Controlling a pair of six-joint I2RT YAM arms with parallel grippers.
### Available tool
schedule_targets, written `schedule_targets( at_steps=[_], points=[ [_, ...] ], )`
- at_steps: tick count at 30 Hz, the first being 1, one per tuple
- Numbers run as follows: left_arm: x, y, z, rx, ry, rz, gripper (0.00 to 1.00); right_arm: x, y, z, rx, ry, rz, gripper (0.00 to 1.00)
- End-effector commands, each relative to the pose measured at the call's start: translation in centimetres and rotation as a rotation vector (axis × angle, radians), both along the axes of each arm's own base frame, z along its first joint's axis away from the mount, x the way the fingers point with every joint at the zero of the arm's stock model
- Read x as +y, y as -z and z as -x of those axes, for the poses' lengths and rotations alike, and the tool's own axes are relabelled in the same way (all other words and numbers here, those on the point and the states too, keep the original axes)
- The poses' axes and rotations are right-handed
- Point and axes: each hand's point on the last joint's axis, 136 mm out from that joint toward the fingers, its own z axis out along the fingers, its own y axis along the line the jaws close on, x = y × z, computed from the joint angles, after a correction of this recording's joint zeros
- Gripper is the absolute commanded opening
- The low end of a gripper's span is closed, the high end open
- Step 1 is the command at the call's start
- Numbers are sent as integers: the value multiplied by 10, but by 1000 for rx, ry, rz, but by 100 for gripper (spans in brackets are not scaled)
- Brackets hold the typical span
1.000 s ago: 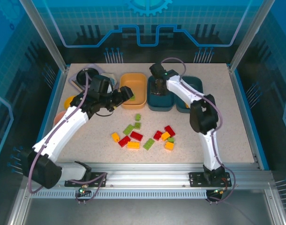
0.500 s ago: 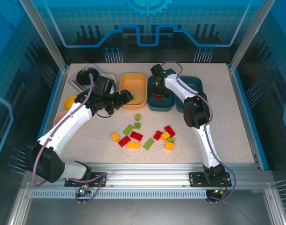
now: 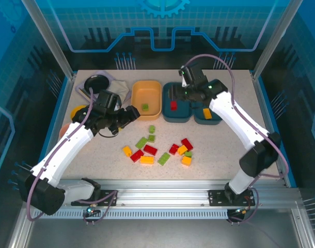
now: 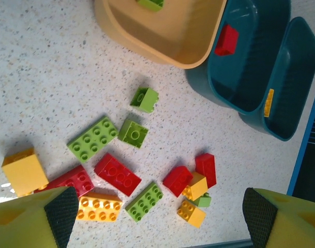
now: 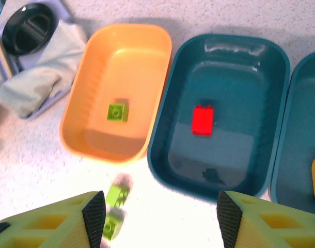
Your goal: Sort the legos into containers by color
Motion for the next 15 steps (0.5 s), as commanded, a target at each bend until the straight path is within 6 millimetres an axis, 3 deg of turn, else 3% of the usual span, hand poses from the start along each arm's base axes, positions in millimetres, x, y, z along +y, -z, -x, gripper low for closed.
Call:
schedule_targets(
  at_steps=[1,7,11,15],
  points=[
    [4,5,14,39,-5,4,86,-5,25,29,45,-9,54,62],
    [-6,19,26,95,17,29,85,-13,47,94,116,-32,71,61],
    [-14,29,29,127,13,32,84,-19,59,123,174,-38,86,61],
    [-33,40,28,149,54,13,83,-17,58,146,197,-68,86,61]
  ],
)
